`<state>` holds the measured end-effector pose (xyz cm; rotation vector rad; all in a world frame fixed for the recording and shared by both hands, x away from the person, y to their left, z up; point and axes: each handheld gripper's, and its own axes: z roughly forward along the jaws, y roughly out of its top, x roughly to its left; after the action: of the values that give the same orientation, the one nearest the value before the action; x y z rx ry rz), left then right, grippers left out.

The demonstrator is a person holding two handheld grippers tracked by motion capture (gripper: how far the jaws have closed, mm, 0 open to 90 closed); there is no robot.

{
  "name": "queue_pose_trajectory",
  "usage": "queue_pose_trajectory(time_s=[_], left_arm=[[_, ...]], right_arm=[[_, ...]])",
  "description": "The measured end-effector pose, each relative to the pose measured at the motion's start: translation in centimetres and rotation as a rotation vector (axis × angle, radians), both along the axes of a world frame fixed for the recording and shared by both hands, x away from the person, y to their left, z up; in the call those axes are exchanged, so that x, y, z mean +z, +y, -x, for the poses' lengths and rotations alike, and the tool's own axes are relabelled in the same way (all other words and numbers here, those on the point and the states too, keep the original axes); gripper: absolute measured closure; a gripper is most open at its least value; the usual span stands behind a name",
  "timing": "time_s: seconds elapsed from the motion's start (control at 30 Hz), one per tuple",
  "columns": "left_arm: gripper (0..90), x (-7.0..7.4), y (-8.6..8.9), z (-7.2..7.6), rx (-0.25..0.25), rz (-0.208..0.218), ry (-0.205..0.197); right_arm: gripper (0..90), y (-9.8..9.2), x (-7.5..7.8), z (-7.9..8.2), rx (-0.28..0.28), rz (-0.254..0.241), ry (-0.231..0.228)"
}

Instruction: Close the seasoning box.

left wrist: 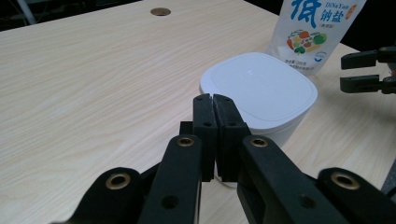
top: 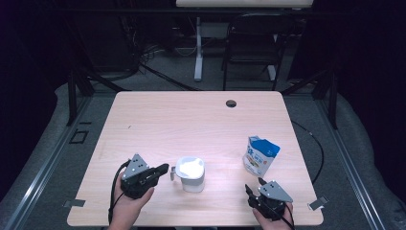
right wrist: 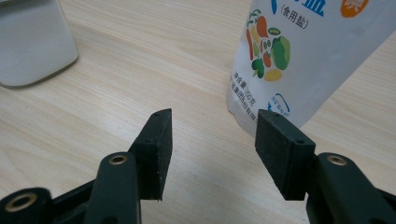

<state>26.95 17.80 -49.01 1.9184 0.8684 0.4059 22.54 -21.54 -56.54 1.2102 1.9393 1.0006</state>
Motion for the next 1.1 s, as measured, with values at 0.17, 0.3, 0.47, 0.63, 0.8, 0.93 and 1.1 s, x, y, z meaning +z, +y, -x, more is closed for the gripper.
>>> queue_pose_trajectory(time_s=[0.17, 0.3, 0.47, 0.63, 0.8, 0.93, 1.1], left_arm=[[84.5, -0.2, 0.7, -0.2, 0.024, 0.020, 0.006], [78.9, -0.4, 1.3, -0.4, 0.054, 0.027, 0.006], [72.2, -0.8, 2.4, -0.7, 0.093, 0.048, 0.017], [62.7, -1.3, 3.4, -1.0, 0.151, 0.052, 0.004], [55.9, -2.1, 4.1, -1.4, 0.197, 0.042, 0.012], [52.3, -2.8, 4.6, -1.6, 0.217, 0.032, 0.036], [50.1, -3.9, 5.0, -2.0, 0.237, 0.033, 0.059]], right_arm=[[46.5, 0.0, 0.0, 0.0, -0.002, -0.001, 0.000], [46.5, 0.0, 0.0, 0.0, -0.001, 0.000, 0.001], [46.5, -0.1, 0.1, 0.1, -0.004, 0.000, 0.002], [46.5, -0.1, 0.1, 0.1, -0.004, -0.002, 0.002], [46.5, -0.1, 0.0, 0.1, -0.003, -0.002, 0.003], [46.5, -0.1, 0.0, 0.0, -0.001, -0.005, 0.002], [46.5, 0.0, 0.0, 0.0, 0.003, 0.002, 0.005]])
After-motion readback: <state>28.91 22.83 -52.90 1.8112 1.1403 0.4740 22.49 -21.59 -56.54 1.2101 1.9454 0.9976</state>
